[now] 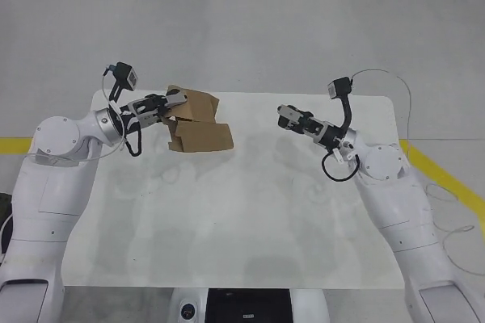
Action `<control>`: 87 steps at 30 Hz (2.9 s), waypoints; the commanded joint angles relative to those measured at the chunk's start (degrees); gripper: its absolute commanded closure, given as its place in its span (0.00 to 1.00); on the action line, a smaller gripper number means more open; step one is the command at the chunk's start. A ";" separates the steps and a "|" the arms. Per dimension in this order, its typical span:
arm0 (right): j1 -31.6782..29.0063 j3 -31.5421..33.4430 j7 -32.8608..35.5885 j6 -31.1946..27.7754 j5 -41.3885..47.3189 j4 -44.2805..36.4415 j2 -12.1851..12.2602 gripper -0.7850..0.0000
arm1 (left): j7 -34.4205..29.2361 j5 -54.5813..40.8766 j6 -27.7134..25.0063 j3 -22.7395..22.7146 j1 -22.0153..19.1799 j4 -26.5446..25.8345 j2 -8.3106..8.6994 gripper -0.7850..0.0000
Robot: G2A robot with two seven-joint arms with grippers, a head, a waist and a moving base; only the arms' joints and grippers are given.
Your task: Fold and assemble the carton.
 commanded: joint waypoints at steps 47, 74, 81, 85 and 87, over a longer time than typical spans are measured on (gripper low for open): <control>12.87 -15.99 22.41 -5.31 24.05 20.27 -7.42 0.57 | -7.27 -2.86 -6.84 2.76 1.89 -6.37 0.08 1.00; 12.69 -15.82 25.61 -3.56 25.44 18.81 -8.24 0.88 | -8.59 -2.73 -6.59 1.57 3.80 -8.54 0.74 1.00; 11.65 -14.49 26.58 -2.59 25.03 18.11 -7.55 1.00 | -9.09 -3.04 -6.90 1.62 3.80 -8.43 0.81 0.61; 10.98 -13.52 26.61 -2.56 24.05 17.88 -7.03 1.00 | -8.94 -3.82 -6.97 1.29 3.86 -8.40 0.85 0.00; 10.61 -12.99 26.27 -2.90 23.41 17.77 -6.78 1.00 | -8.66 -4.60 -6.64 1.02 3.85 -8.35 0.87 0.00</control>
